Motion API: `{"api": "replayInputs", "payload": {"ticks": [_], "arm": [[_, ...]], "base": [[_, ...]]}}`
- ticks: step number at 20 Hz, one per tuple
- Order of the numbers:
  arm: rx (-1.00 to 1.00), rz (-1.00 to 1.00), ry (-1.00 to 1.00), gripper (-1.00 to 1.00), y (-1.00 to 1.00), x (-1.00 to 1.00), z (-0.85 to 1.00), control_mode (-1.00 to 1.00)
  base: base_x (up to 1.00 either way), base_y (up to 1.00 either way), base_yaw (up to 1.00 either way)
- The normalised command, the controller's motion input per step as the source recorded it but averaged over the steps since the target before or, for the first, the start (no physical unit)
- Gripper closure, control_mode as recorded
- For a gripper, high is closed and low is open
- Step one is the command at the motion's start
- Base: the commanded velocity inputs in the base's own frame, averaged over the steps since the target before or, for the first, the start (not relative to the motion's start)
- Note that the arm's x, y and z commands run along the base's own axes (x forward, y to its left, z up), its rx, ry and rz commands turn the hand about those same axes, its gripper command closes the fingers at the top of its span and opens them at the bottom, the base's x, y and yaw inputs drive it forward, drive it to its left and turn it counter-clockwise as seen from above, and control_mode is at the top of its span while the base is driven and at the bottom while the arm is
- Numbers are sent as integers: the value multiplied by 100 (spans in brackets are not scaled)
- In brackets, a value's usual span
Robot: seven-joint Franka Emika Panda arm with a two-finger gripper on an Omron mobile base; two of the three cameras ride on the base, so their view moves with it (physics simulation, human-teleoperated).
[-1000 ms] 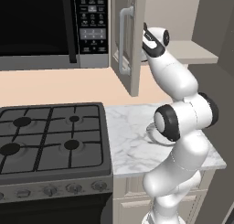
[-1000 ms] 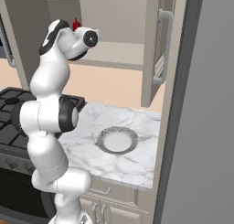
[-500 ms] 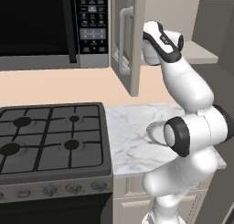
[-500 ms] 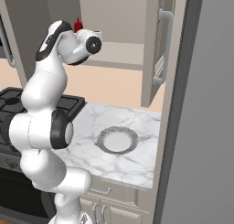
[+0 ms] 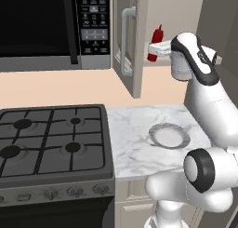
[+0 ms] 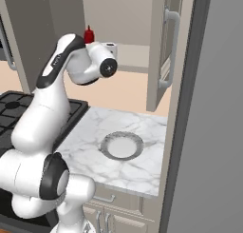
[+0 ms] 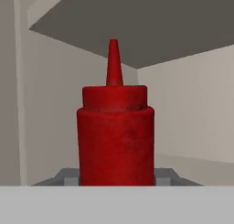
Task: Move the hot dog bun to the plate on the dining table and place the condiment next to that plate. Then navigate to the fridge and take the sausage and place it on the plate as well.
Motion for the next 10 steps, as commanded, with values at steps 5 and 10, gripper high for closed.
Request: {"api": "replayInputs", "payload": {"ticks": [5, 10], "arm": [[0, 0, -8, 100, -33, -100, 15, -100], [0, 0, -8, 100, -18, -100, 13, -100]], "base": [[0, 0, 0], [0, 0, 0]]}}
